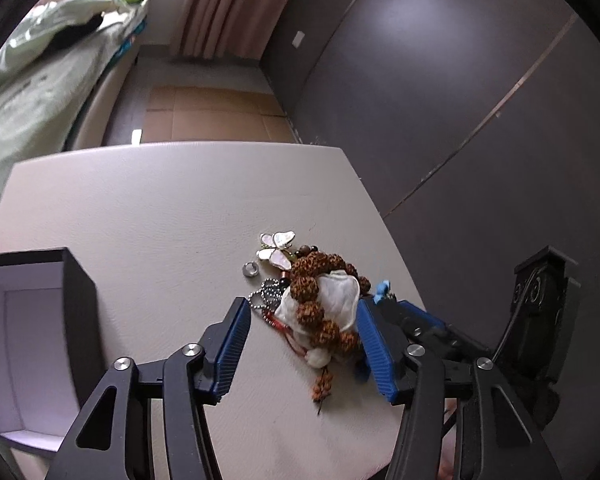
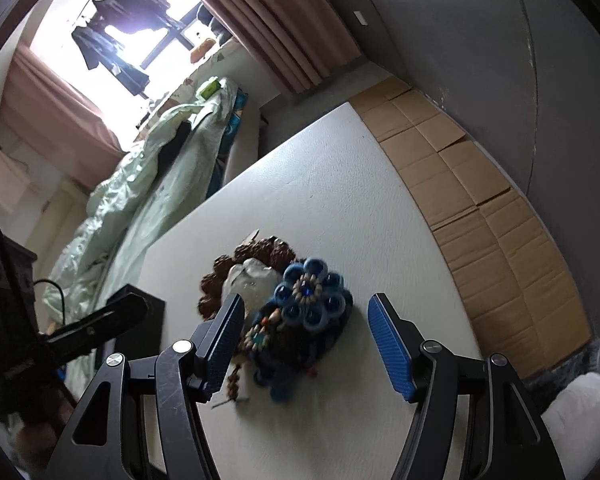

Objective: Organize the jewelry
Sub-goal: 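Lower the left tool onto the brown bead bracelet while the right tool reaches the blue flower clip, then close the left gripper on the brown bead bracelet while the right gripper grips the blue flower clip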

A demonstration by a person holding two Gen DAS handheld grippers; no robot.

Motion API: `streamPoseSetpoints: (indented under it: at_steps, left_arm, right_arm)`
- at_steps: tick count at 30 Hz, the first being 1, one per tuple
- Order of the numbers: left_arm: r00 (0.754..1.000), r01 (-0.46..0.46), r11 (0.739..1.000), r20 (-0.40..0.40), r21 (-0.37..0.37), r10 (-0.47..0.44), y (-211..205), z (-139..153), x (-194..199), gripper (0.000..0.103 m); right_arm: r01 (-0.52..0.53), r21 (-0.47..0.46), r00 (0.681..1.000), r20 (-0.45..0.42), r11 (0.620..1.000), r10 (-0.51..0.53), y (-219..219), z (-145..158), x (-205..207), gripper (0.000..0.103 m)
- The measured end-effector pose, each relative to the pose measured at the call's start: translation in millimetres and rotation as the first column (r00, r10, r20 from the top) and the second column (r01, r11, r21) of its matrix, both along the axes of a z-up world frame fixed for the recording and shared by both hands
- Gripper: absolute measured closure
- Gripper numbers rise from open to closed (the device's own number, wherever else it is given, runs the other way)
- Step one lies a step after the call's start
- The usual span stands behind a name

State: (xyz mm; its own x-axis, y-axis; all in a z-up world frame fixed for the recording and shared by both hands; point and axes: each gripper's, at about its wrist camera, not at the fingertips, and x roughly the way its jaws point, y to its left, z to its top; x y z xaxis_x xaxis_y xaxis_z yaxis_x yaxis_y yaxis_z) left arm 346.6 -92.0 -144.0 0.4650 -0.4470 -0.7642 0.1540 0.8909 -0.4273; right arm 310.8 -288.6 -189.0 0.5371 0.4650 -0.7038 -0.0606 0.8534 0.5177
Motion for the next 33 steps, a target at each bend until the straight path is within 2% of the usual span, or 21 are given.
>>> streamPoseSetpoints:
  at_steps: [4,6,11,13,15,16,22,29,33]
  left_arm:
    - [0.999,-0.010,0.999,-0.051,-0.037,0.008,-3,-10,13,0.054]
    - [0.997,-0.013,0.999,-0.077,-0.047,0.009,-6,-16,17,0.056]
    - [0.993,-0.019,0.998,-0.121,-0.055,0.012,-12,-25,21,0.062]
    - [0.990,-0.018,0.997,-0.139,-0.068,0.009,-14,-28,20,0.068]
    - [0.988,-0.018,0.998,-0.153,-0.059,0.008,-16,-32,20,0.079]
    - [0.988,-0.019,0.998,-0.156,-0.052,0.011,-16,-31,19,0.082]
    - [0.995,0.002,1.000,-0.104,-0.010,-0.003,-16,-13,13,0.083]
    - [0.999,0.044,0.996,-0.024,0.079,-0.042,-28,19,1,0.083]
    - [0.999,0.048,0.992,-0.014,0.121,-0.046,-28,25,-4,0.083]
  right_arm:
    - [-0.020,-0.037,1.000,0.007,0.999,0.020,5,-2,9,0.039]
    - [-0.036,-0.064,0.999,-0.002,0.997,0.035,7,-3,11,0.062]
    - [-0.049,-0.066,0.999,-0.006,0.997,0.048,2,-1,7,0.071]
    - [-0.042,-0.056,0.999,0.003,0.998,0.042,-2,2,2,0.072]
    - [-0.031,-0.045,0.999,0.012,0.998,0.032,-7,5,-4,0.072]
    - [-0.027,-0.041,1.000,0.014,0.999,0.027,-8,7,-6,0.072]
    - [-0.009,-0.027,0.999,0.032,1.000,0.010,-15,15,-19,0.072]
    - [0.003,-0.015,0.999,0.053,1.000,-0.002,-18,23,-31,0.072]
    - [0.006,-0.008,0.999,0.054,1.000,-0.006,-18,24,-37,0.072]
